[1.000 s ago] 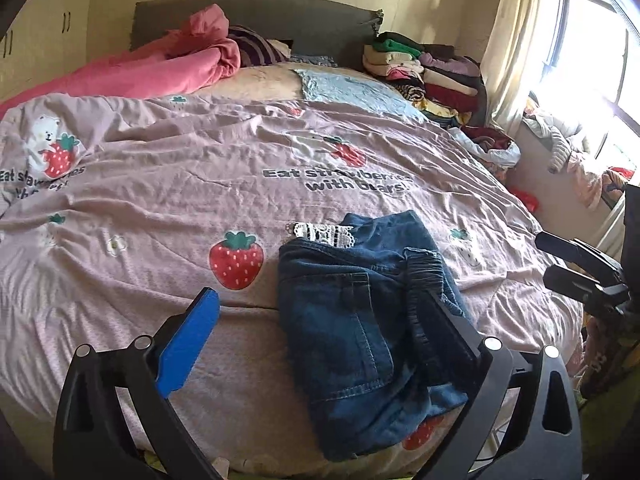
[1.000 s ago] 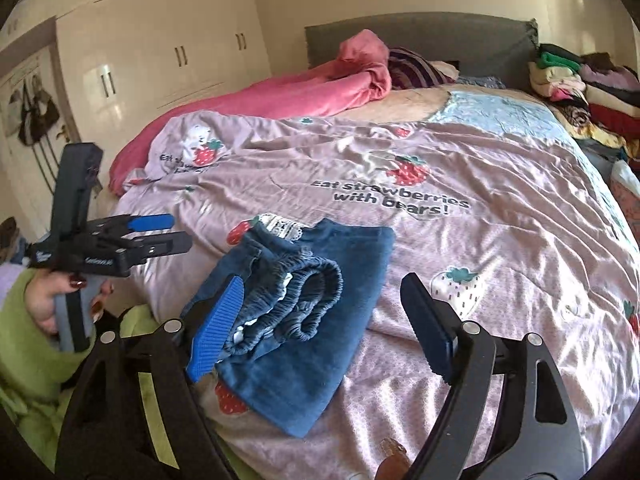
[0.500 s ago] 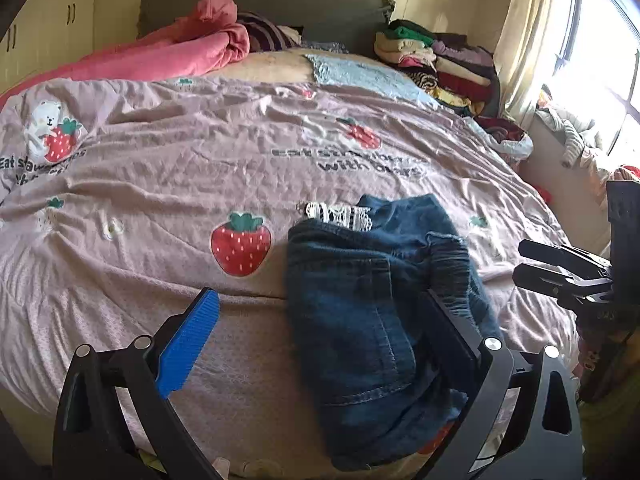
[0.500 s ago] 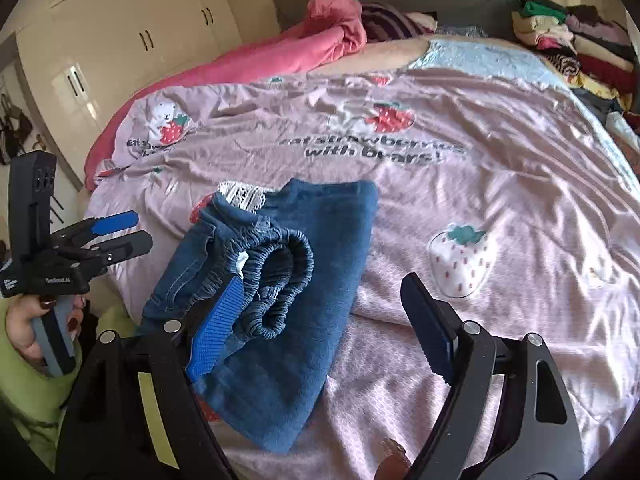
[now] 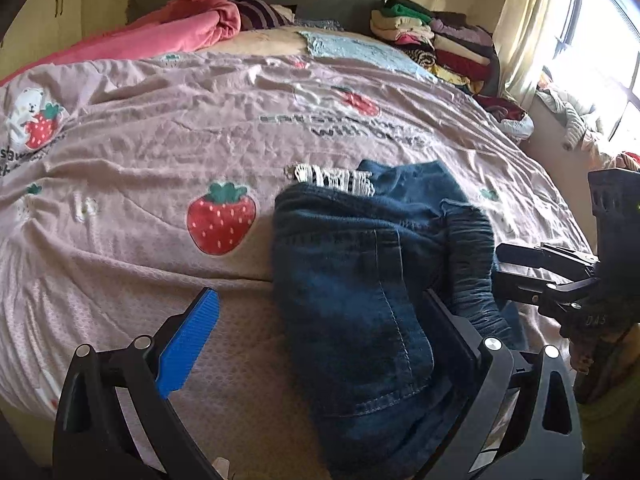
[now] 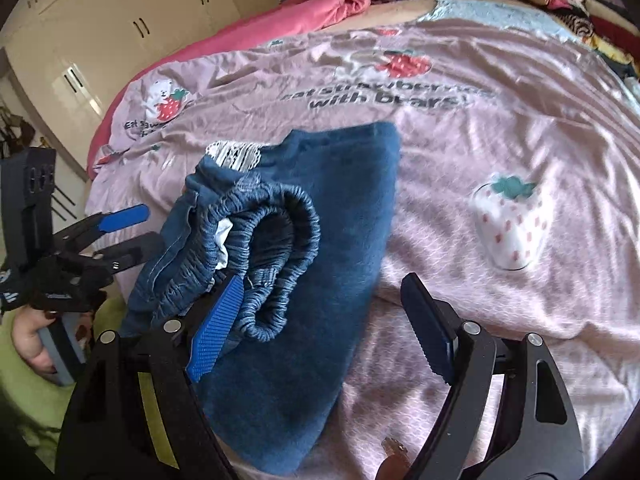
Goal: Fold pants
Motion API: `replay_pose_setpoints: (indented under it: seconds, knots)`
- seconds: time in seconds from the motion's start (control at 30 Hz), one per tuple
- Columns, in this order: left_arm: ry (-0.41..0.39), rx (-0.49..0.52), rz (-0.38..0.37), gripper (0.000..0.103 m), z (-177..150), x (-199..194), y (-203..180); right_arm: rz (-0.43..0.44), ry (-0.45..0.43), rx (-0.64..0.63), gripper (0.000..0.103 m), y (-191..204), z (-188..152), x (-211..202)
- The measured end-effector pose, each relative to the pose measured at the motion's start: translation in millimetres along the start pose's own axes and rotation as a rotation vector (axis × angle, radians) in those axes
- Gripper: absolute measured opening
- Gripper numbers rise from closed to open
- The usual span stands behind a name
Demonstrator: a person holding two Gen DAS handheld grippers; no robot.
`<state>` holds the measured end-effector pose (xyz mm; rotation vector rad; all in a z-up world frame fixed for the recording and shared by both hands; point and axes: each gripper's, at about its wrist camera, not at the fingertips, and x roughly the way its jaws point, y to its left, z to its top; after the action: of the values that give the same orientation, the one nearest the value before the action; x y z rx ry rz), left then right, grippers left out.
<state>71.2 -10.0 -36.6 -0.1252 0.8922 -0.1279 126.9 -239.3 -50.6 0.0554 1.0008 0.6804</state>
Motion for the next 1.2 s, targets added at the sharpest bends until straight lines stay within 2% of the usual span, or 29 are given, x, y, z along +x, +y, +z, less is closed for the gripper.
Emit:
replay_pose_setpoints:
  seconds: [0.23, 0.37, 0.47, 0.5, 0.53, 0.6, 0.63, 0.73, 0.97, 1.2]
  knots:
    - [0.042, -0.002, -0.058, 0.096, -5, 20, -2, 0.04, 0.017, 0.004, 0.067, -3, 1, 13]
    - [0.057, -0.003, -0.101, 0.074, -5, 30, -6, 0.064, 0.015, -0.015, 0.059, -3, 2, 16]
    - [0.061, -0.004, -0.112, 0.066, -4, 32, -7, 0.094, 0.016, -0.034, 0.042, 0, 4, 19]
    - [0.06, -0.007, -0.115, 0.064, -4, 32, -7, 0.109, 0.017, -0.038, 0.032, 2, 4, 20]
    - [0.056, -0.012, -0.114, 0.058, -4, 31, -7, 0.116, 0.017, -0.045, 0.029, 4, 5, 20]
    - [0.047, -0.012, -0.111, 0.049, -4, 27, -7, 0.114, 0.005, -0.065, 0.024, 11, 6, 19]
    - [0.037, -0.014, -0.12, 0.039, -4, 22, -8, 0.107, -0.003, -0.075, 0.023, 14, 6, 17]
    - [0.02, 0.011, -0.109, 0.031, -1, 13, -12, 0.102, -0.029, -0.1, 0.019, 23, 7, 9]
    - [-0.021, 0.022, -0.107, 0.029, 9, -7, -17, 0.102, -0.092, -0.147, 0.017, 36, 15, -11]
    - [-0.083, 0.023, -0.092, 0.029, 30, -23, -14, 0.092, -0.16, -0.185, 0.017, 44, 42, -21]
